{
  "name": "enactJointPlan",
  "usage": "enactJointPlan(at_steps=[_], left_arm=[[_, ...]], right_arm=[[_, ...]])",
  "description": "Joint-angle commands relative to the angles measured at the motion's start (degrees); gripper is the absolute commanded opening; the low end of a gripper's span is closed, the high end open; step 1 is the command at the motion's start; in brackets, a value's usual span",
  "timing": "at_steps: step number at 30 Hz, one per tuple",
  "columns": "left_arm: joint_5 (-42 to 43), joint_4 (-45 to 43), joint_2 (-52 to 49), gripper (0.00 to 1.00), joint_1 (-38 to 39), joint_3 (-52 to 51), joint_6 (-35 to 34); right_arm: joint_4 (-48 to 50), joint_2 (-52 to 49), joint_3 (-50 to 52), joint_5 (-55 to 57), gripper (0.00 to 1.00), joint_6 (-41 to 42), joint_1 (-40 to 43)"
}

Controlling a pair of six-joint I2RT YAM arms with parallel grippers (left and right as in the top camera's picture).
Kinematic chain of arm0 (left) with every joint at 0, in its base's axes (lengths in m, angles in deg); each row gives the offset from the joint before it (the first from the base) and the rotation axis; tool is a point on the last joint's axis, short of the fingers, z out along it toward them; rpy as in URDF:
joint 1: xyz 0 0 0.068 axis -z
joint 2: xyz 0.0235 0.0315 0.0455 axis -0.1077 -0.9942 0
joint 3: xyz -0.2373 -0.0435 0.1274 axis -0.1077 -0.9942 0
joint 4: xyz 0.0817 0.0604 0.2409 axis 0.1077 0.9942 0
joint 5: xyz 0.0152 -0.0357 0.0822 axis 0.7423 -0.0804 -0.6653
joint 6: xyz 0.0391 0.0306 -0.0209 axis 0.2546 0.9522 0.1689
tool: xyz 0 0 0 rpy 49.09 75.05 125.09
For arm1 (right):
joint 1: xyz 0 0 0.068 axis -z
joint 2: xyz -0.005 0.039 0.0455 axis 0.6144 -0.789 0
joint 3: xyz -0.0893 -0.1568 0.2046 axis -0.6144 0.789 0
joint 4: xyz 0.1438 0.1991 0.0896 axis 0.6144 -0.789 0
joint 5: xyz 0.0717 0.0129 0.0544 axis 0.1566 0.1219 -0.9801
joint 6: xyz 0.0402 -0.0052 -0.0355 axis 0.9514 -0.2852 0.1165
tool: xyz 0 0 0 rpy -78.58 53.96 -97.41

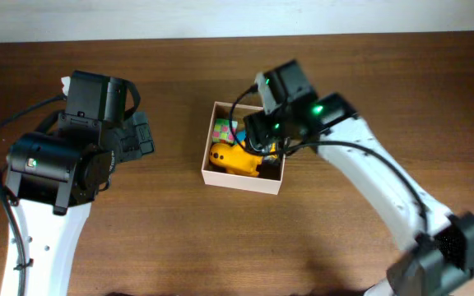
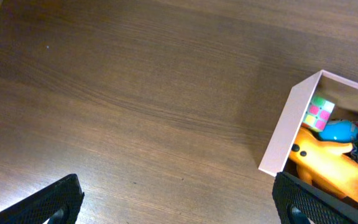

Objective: Pack container

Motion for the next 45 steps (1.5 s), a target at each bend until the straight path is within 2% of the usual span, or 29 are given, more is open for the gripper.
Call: enactJointPlan(at_steps=[1,2,6,12,17,24,32,38,45], left_arm=[[0.07,0.04,0.04,0.99,-0.28,0.04,-0.33],[0.07,0.04,0.04,0.99,-0.28,0.04,-0.33],[0.07,0.04,0.04,0.99,-0.28,0.04,-0.33],[0.07,0.04,0.04,0.99,-0.28,0.04,-0.33],[0.07,0.04,0.04,0.99,-0.28,0.04,-0.33],[0.07,0.04,0.04,0.99,-0.28,0.04,-0.33],[0.07,0.04,0.04,0.99,-0.28,0.04,-0.33],[0.07,0.04,0.04,0.99,-0.28,0.04,-0.33],[0.07,0.04,0.04,0.99,-0.28,0.04,-0.33]], right_arm=[[-7.04,4.09,-9.03,-2.21,0.96,-0.13,-0.87],[-9.14,4.13,-10.73,-3.56,0.99,-0.02,-1.2],[-13.81,4.37,-16.26,-13.03,0.99,0.81,-2.86],[-15.32,4.46,-16.96,-26.56,0.99,0.79,-3.96],[-11.34,6.23,-17.0,-27.36,0.99,-4.02,-0.46],[-9.29,18.99,-17.0,-27.93,0.98,-13.38,6.34],[-15.19,34.51,-16.15,-11.76,0.99,-13.66,15.15],[-14.99,45.94,-6.69,0.98,0.99,-13.66,17.84],[-1.75,65.79,20.31,4.22,0.99,-13.64,22.73]])
